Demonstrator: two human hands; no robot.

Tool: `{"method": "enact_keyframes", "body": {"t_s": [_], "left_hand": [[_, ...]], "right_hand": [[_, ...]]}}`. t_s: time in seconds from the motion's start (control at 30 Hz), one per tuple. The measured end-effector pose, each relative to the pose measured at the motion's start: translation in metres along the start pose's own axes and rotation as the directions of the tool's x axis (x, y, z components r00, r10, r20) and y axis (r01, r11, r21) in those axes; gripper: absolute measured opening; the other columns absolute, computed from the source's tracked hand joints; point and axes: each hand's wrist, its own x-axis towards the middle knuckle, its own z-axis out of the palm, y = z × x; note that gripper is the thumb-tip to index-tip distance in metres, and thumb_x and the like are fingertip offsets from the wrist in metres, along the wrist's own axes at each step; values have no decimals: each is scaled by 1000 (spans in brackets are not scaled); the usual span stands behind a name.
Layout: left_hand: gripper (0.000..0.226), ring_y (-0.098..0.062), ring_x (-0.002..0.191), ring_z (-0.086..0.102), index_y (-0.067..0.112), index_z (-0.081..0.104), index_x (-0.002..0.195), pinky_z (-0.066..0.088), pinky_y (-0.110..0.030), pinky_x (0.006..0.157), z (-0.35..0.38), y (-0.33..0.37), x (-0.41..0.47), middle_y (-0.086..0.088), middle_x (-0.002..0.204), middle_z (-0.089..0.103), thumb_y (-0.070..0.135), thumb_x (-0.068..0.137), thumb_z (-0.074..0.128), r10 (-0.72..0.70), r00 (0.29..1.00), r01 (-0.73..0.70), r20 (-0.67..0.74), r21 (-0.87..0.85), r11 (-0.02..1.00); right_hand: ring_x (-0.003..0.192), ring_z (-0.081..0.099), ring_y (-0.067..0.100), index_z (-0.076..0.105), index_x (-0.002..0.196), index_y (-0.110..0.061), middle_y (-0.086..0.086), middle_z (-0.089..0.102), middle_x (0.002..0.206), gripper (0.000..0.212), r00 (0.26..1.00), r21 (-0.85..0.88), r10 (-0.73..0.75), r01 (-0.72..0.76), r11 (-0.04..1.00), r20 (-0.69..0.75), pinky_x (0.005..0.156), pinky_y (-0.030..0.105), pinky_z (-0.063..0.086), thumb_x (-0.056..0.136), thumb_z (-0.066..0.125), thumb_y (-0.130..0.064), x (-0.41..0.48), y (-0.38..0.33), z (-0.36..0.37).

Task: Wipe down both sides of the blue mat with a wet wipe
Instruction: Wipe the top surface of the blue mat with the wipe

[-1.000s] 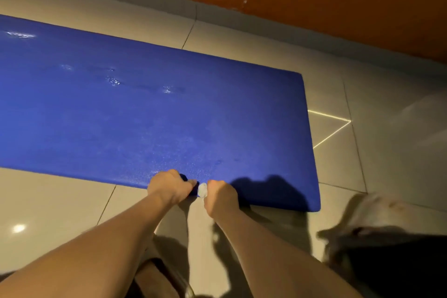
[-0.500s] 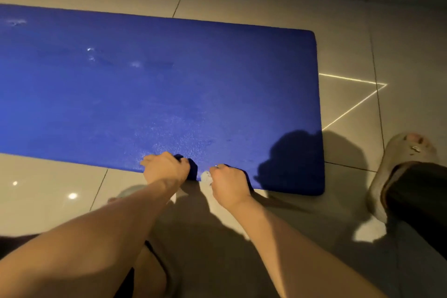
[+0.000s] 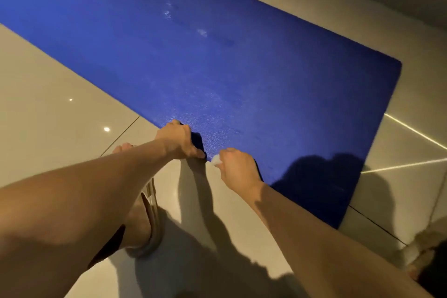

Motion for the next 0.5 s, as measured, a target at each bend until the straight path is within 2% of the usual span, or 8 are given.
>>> {"method": "enact_keyframes", "body": {"t_s": [0.07, 0.13, 0.23, 0.3, 0.33, 0.4, 0.47, 0.5], "left_hand": [[73, -22, 107, 47, 21, 60, 98, 48, -35, 77, 4, -2, -1, -3, 107, 52, 82, 60, 71, 24, 1000, -24, -4, 15, 1000], [79, -23, 109, 43, 17, 61, 110, 50, -38, 87, 9, -1, -3, -5, 112, 48, 80, 63, 72, 17, 1000, -17, -15, -6, 1000], [86, -25, 114, 38, 14, 63, 113, 49, -42, 94, 9, 7, -5, -8, 112, 47, 84, 63, 68, 2, 1000, -2, -11, -3, 1000], [86, -28, 118, 36, 14, 63, 104, 48, -42, 95, 5, 16, -5, -10, 114, 51, 89, 62, 64, -28, 999, 28, 17, 10, 1000], [86, -30, 120, 36, 14, 60, 99, 48, -42, 95, 3, 20, -5, -12, 117, 52, 91, 62, 62, -54, 998, 54, 29, 14, 998], [85, -34, 125, 37, 15, 56, 95, 49, -43, 96, 0, 29, -3, -17, 124, 54, 93, 60, 61, -96, 995, 95, 39, 24, 995], [90, -40, 132, 35, 14, 60, 101, 49, -45, 98, 1, 37, -2, -22, 134, 52, 93, 59, 62, -126, 991, 125, 42, 38, 991], [95, -42, 136, 33, 12, 62, 111, 48, -45, 100, 3, 40, -2, -24, 140, 48, 92, 60, 62, -141, 989, 139, 41, 54, 989]], "right_hand": [[90, 62, 28, 59, 104, -18, 2, 61, 100, 9, 1000, 37, -14, 13, 999, 12, 64, 32, 34, 96, 57, -14, 16, -11, -5], [94, 63, 30, 55, 109, -15, 5, 63, 106, 13, 998, -37, -51, 52, 998, 25, 65, 33, 35, 96, 58, -14, 15, -9, -10], [96, 63, 31, 56, 111, -16, 5, 63, 108, 16, 990, -67, -101, 108, 992, 96, 67, 33, 36, 96, 54, -12, -9, 21, -11], [86, 62, 31, 59, 104, -18, 4, 62, 99, 15, 980, -58, -167, 174, 983, 109, 64, 33, 38, 93, 50, -12, -37, 52, -13], [74, 60, 30, 59, 95, -18, 3, 60, 87, 13, 970, -50, -218, 225, 973, 109, 58, 32, 38, 89, 49, -10, -52, 67, -13], [51, 45, 27, 47, 72, -21, -3, 44, 64, 20, 958, 0, -242, 244, 970, 155, 45, 27, 25, 77, 55, -4, -81, 95, -18], [49, 36, 25, 30, 67, -26, -8, 33, 60, 38, 961, -2, -227, 231, 973, 158, 44, 26, 14, 73, 59, -2, -94, 112, -21], [50, 38, 24, 32, 68, -27, -8, 37, 61, 38, 960, 22, -244, 243, 970, 139, 44, 26, 15, 73, 61, -2, -93, 115, -21]]}}
